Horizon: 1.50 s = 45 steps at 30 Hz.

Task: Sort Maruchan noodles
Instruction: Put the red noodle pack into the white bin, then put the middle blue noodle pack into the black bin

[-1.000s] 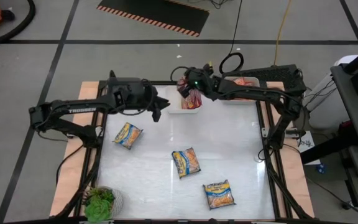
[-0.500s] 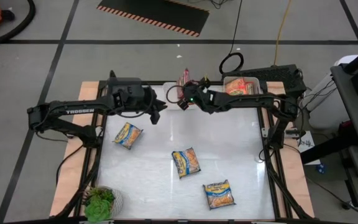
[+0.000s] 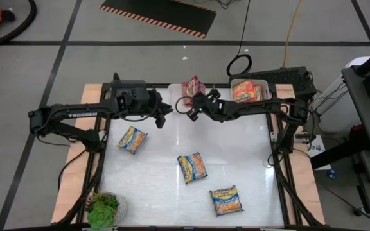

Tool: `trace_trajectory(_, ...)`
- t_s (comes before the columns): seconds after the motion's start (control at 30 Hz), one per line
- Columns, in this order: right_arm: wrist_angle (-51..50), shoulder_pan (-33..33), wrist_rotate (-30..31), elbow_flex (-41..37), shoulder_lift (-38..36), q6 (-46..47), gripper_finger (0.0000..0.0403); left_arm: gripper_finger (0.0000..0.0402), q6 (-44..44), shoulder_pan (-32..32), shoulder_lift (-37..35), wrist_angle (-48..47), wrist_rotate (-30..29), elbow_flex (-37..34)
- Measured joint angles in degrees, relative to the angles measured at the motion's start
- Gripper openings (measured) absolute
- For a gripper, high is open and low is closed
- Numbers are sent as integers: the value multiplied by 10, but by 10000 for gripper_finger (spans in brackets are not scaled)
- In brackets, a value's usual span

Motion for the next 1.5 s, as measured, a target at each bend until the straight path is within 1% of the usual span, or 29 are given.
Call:
trace_trajectory(0.07,20,0,-14,-12,0,1,0,94,0,0,0,1,0,0)
trace_trajectory(0.17,38,0,-14,-22,0,7,0,94,0,0,0,1,0,0)
trace_trajectory(0.37,39,4,-13,-25,0,11,1,94,-1,0,0,1,0,0)
trace_trajectory(0.67,41,16,-13,-25,0,18,32,94,0,0,0,1,0,0)
trace_trajectory(1.0,38,35,-12,-25,-9,43,54,94,2,0,0,-1,0,0)
trace_trajectory(1.13,21,55,-12,-25,-46,45,65,94,3,0,0,-9,0,0)
trace_trajectory(1.27,-39,87,-15,-25,-104,42,72,94,5,0,0,-29,0,0)
trace_trajectory(1.43,-148,133,-74,-26,-169,59,73,94,5,-4,0,-39,0,0)
trace_trajectory(1.5,-163,155,-89,-39,-190,70,73,94,0,-11,0,-38,-1,0)
